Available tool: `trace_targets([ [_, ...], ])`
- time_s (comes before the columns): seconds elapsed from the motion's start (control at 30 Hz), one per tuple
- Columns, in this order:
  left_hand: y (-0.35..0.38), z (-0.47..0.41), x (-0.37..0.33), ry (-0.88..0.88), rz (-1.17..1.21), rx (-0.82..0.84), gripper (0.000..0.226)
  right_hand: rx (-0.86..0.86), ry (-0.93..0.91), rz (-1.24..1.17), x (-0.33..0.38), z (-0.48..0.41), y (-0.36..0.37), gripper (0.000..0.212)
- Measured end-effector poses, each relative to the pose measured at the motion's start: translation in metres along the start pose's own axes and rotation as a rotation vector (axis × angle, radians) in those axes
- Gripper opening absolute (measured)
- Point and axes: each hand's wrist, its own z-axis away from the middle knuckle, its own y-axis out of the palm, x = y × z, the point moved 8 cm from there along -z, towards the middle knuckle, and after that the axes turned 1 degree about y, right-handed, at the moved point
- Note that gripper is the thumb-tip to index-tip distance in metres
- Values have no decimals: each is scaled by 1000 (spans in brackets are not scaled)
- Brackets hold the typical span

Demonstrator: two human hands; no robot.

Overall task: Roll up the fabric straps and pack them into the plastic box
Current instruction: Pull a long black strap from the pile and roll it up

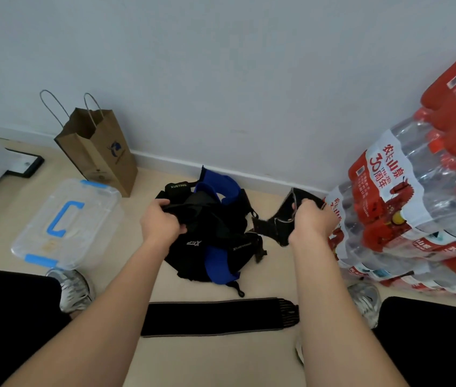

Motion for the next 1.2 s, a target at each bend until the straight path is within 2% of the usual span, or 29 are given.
trace_targets([
  [0.1,21,2,1,-50,226,202,58,232,3,161,13,1,23,18],
  [0.17,36,15,-12,54,150,266,65,408,-55,277,12,16,48,13],
  [0.23,44,28,-25,160,-19,252,50,542,-101,263,7,34,68,14],
  [0.27,50,34,-26,119,-18,284,45,637,-69,192,1,45,76,16],
  [0.33,68,47,-19,-139,151,474,61,883,48,81,-15,69,91,20],
  [0.4,80,60,-19,-327,353,655,67,1076,98,240,-35,87,93,22],
  [0.47,75,58,-22,-295,338,677,47,1174,127,449,-58,93,83,30],
  [0.53,64,46,-20,-198,215,627,28,1255,223,493,-80,93,71,36],
  [0.6,60,42,-15,-171,145,650,33,1331,356,431,-101,95,60,40],
  [0.67,58,43,-9,-166,76,665,37,1255,488,351,-122,85,49,60],
  [0.73,56,42,-1,-191,25,655,38,1055,582,281,-138,68,43,75],
  [0.83,58,56,12,-337,28,736,34,774,595,75,-145,42,44,64],
  [0.97,61,65,12,-146,-236,786,20,653,580,-222,-144,39,64,47],
  [1.07,52,61,14,-198,-195,798,21,401,473,-363,-139,16,55,50],
  [1.13,39,53,13,-231,-195,808,23,362,391,-314,-129,-2,45,58],
  [1.2,29,42,10,-188,-277,789,26,437,354,-123,-122,-8,46,43],
])
